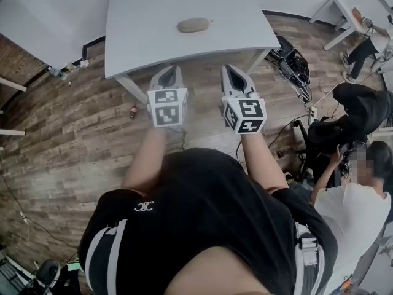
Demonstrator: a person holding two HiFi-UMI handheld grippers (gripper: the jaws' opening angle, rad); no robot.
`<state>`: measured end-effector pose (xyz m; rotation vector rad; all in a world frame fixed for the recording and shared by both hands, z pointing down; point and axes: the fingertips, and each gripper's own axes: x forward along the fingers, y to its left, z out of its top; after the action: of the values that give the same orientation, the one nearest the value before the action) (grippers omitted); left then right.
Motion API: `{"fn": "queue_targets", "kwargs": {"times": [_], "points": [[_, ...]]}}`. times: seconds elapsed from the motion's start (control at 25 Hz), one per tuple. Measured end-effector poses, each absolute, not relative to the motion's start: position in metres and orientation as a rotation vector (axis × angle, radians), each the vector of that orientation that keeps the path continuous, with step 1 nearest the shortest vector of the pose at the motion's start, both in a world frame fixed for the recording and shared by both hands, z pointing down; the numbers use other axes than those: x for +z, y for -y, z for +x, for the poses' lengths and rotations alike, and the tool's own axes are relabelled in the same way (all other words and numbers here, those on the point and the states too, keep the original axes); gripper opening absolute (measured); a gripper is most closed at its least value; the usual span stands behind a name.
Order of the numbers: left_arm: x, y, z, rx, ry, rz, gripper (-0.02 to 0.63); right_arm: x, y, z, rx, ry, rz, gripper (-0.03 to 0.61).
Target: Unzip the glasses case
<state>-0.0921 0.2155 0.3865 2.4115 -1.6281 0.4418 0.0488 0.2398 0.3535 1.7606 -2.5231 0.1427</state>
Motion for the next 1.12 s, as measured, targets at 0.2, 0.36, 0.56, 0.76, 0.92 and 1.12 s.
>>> {"fn": "queue_targets", "kwargs": {"times": [0.2, 0.36, 0.56, 0.76, 0.92, 1.12], "points": [[0.396, -0.204, -0.120, 0.459, 1.574, 2.445, -0.003, 0.342, -0.242, 0.023, 0.182, 2.656, 1.860, 0.008], [0.400, -0.193, -0.146, 0.452, 1.541, 2.455, -0.003, 0.333, -0.236, -0.008, 0.170, 2.741, 1.838, 0.008], [0.405, -0.175, -0.166, 0.439, 1.524, 2.455, -0.003, 0.338, -0.218, -0.036, 0.128, 2.719, 1.759, 0.008], [0.416, -0.144, -0.169, 0.468, 1.512, 2.441, -0.003, 0.345, -0.182, -0.041, 0.143, 2.742, 1.726, 0.008], [0.425, -0.110, -0.164, 0.497, 1.511, 2.433, -0.003, 0.358, -0.138, -0.032, 0.135, 2.712, 1.727, 0.008], [0.433, -0.050, -0.137, 0.499, 1.539, 2.449, -0.003, 0.372, -0.067, 0.001, 0.112, 2.706, 1.695, 0.008]]}}
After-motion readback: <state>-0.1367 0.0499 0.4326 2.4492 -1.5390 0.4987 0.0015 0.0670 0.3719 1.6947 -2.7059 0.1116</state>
